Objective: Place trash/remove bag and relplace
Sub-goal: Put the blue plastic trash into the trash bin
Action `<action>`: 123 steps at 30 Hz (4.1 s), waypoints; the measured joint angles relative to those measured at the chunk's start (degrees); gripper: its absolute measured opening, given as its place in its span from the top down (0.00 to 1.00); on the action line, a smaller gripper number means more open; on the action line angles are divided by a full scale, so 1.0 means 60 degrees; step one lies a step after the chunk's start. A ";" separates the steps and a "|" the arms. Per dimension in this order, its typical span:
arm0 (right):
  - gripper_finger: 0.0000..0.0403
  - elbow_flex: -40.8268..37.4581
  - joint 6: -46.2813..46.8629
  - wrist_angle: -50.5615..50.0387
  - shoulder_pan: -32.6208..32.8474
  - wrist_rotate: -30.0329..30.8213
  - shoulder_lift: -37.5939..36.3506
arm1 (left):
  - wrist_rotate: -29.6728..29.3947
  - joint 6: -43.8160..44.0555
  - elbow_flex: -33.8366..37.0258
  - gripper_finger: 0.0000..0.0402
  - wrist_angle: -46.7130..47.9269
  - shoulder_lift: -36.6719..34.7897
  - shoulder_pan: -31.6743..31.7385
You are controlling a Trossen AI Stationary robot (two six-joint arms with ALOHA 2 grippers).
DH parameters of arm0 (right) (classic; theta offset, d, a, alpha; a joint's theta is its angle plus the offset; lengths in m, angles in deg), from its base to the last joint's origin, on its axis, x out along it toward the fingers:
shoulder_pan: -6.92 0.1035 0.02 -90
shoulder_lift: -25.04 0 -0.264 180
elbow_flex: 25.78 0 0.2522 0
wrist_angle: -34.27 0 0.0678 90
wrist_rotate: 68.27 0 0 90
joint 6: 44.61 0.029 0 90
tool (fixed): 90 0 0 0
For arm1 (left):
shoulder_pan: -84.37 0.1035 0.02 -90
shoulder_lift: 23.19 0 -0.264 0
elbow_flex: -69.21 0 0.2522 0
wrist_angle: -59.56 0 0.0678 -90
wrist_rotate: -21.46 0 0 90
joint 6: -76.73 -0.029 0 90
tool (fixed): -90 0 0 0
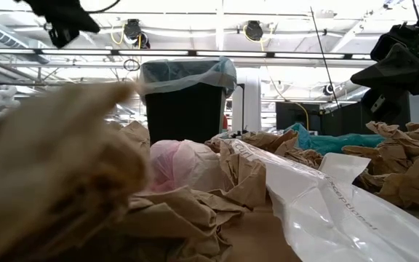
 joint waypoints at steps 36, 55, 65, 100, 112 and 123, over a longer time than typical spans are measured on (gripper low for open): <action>1.00 0.0000 -0.0001 -0.0001 -0.0004 0.0000 0.0003 | 0.0281 0.7723 -0.2405 0.56 -0.2087 0.7904 -0.1616; 1.00 0.0000 0.0000 0.0002 0.0000 0.0000 0.0002 | -0.0473 0.7041 -0.2394 0.56 0.0822 0.7959 -0.1197; 1.00 0.0000 0.0002 0.0002 0.0000 -0.0004 0.0003 | 0.0212 0.5728 -0.2387 0.56 0.0984 0.8924 -0.0776; 1.00 0.0000 -0.0001 -0.0006 -0.0001 -0.0004 0.0004 | -0.0879 0.1947 -0.6000 0.98 0.3089 0.7264 -0.1037; 1.00 0.0000 -0.0001 -0.0001 0.0000 0.0000 0.0003 | -0.1176 -0.2242 -0.7935 0.98 0.2618 0.7303 0.2396; 1.00 0.0000 -0.0001 0.0002 -0.0004 0.0000 0.0000 | -0.0293 -0.4093 -0.7942 0.75 0.1590 0.8455 0.4777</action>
